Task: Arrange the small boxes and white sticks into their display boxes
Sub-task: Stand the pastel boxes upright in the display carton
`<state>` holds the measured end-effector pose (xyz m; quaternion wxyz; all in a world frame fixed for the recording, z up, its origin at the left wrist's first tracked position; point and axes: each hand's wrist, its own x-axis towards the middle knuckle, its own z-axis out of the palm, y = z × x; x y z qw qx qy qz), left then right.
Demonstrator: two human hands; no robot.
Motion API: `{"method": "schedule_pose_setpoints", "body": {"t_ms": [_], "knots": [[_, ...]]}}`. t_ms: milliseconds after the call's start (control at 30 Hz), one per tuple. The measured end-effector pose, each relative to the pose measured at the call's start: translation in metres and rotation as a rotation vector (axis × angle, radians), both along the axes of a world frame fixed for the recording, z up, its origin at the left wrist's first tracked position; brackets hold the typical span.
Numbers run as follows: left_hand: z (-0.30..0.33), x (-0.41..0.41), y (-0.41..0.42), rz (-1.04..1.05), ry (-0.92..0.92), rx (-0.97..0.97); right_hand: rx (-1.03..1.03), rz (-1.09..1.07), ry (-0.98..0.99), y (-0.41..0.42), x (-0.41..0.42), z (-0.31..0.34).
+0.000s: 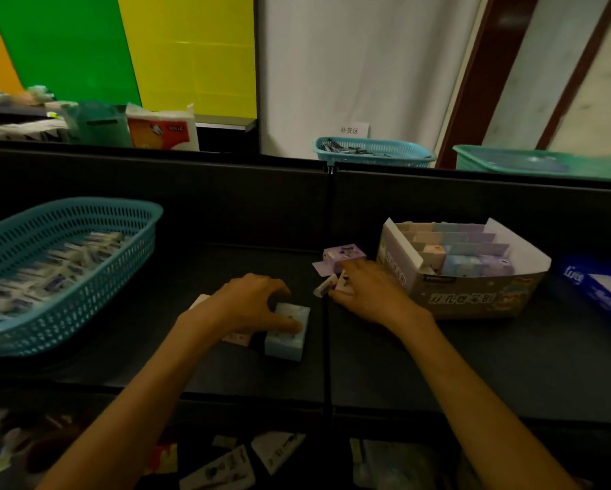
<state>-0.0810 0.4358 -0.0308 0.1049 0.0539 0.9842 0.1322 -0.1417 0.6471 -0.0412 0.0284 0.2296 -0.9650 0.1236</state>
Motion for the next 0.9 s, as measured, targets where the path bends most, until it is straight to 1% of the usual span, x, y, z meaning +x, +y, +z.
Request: {"method": "schedule_pose_setpoints", "body": {"t_ms": [167,300,467,667,767,900], "knots": [[-0.008,-0.002,-0.004,-0.057,-0.134,0.139,-0.059,-0.059,-0.053,0.001,0.005,-0.008],[-0.012,-0.005,-0.005,-0.064,-0.134,0.176,-0.087,-0.041,-0.06,0.007,0.011,-0.006],[-0.013,-0.007,-0.003,-0.061,-0.113,0.229,-0.097,-0.068,-0.048,0.013,0.009,-0.013],[-0.011,-0.01,0.0,-0.031,-0.155,0.27,-0.191,-0.136,-0.26,0.015,0.009,-0.012],[-0.011,-0.012,0.001,-0.023,-0.125,0.278,-0.182,-0.139,-0.27,0.015,0.01,-0.013],[-0.008,-0.01,0.001,-0.015,-0.02,0.313,-0.222,-0.107,-0.258,0.017,0.012,-0.014]]}}
